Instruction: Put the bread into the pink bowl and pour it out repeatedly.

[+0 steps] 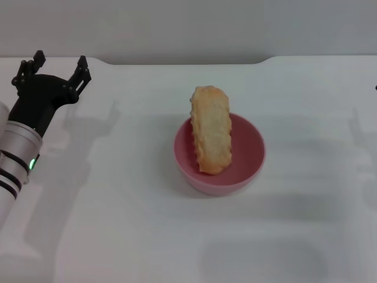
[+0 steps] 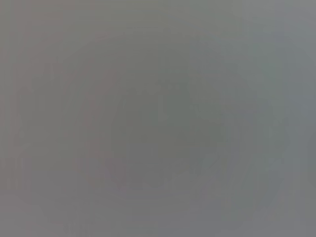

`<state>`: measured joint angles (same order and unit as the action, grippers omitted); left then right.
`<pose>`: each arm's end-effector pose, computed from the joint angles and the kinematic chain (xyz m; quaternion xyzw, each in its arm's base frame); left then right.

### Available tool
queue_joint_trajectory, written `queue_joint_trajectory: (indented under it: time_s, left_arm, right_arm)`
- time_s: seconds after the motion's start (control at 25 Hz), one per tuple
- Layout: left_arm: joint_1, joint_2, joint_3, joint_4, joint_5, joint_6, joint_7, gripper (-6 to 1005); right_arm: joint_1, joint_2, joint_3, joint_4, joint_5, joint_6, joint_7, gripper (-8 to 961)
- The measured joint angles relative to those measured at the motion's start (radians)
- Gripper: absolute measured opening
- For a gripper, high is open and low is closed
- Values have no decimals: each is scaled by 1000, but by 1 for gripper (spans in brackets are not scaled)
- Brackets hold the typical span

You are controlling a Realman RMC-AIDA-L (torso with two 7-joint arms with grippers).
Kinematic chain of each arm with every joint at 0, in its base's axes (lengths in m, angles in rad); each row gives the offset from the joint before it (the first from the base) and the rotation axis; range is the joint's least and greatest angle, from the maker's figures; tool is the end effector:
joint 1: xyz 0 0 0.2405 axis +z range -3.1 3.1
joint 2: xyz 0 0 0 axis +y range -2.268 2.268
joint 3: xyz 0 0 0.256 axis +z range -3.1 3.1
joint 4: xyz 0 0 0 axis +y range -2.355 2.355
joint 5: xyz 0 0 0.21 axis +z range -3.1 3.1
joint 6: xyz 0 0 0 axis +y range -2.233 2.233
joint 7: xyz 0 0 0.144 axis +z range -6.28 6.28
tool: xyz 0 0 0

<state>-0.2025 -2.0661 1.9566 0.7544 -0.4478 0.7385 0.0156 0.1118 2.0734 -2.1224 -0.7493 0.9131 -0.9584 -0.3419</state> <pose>-0.2814 0.3391 -0.0210 -0.7153 -0.2364 -0.2883 0.5910 0.3122 0.3003 -0.0086 -0.6217 0.2553 0.2579 0.6942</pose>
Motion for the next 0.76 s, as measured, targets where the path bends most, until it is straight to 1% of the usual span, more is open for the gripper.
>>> queue_joint_trajectory:
  time_s: [0.2, 0.44, 0.76]
  left_arm:
    - [-9, 3, 15, 0, 4, -6, 0, 847]
    - [-10, 1, 20, 5, 5, -8, 0, 847]
    - [-17, 1, 23, 1, 4, -10, 0, 847]
  right_arm:
    - [0, 1, -7, 12, 1, -4, 1, 793]
    - [0, 1, -8, 33, -4, -11, 48, 793]
    - [5, 1, -19, 36, -5, -30, 54, 793]
